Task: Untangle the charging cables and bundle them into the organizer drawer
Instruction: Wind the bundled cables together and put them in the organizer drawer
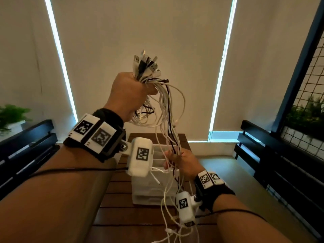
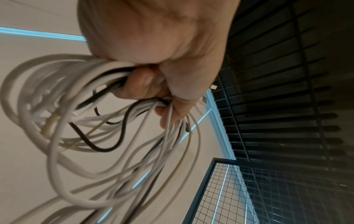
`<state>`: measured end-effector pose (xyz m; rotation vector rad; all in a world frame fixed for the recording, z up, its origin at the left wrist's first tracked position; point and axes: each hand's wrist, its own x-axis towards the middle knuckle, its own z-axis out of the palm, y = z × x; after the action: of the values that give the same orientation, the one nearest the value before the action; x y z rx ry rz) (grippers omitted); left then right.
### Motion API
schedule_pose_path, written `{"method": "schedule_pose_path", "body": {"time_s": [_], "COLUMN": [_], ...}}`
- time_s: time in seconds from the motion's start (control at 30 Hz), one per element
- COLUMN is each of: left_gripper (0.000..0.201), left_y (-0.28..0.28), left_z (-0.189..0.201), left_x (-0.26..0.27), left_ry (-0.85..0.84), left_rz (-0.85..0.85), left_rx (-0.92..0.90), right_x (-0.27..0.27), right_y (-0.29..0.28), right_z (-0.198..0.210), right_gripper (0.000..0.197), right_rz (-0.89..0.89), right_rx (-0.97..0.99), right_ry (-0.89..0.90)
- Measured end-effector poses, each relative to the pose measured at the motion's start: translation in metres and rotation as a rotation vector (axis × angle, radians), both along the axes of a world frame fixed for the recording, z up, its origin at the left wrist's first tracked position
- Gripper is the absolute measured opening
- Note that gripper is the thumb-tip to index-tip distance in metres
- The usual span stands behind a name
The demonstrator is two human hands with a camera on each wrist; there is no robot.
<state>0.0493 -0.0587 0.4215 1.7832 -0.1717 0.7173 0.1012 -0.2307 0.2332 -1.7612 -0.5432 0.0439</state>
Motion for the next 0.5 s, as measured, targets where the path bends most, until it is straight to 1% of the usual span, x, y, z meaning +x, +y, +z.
{"method": "schedule_pose_path", "body": {"time_s": [0.07,0.1,0.13,0.2,0.27,0.33,0.4,0.43,0.5], "left_gripper": [0.022,0.019,0.017,0.015,0.014,0.015,0.019,0.020,0.016], "left_y": [0.003,0.006,0.008,0.013,0.016,0.020,0.023,0.024,0.025], "left_z": [-0.003,-0.003,-0.003,-0.004,-0.009,-0.012,-0.013,-0.011,-0.001], "left_x": [0.003,0.005,0.006,0.009,0.011,0.013,0.015,0.015,0.016], "left_ry": [0.017,0.019,0.023,0.048,0.077,0.077,0.067,0.054,0.024], "left_rz": [0.030,0.047,0.060,0.082,0.096,0.103,0.090,0.088,0.084], "left_rx": [-0.055,-0.092,-0.116,-0.110,-0.101,-0.101,-0.038,-0.051,-0.195], "right_x": [-0.002,-0.004,-0.006,-0.009,-0.009,-0.007,-0.006,-0.006,-0.005], "right_y": [-0.003,-0.005,-0.008,-0.014,-0.019,-0.022,-0.024,-0.025,-0.030], "right_z": [-0.017,-0.028,-0.039,-0.056,-0.066,-0.074,-0.085,-0.092,-0.106], "right_gripper": [0.028,0.027,0.027,0.032,0.035,0.027,0.017,0.015,0.013], "right_rz": [-0.045,-0.083,-0.116,-0.160,-0.183,-0.190,-0.162,-0.149,-0.155], "right_rx": [-0.080,-0.082,-0.054,0.011,0.001,-0.058,-0.102,-0.132,-0.219], "right_ry": [0.021,0.058,0.105,0.172,0.178,0.167,0.179,0.179,0.156]}}
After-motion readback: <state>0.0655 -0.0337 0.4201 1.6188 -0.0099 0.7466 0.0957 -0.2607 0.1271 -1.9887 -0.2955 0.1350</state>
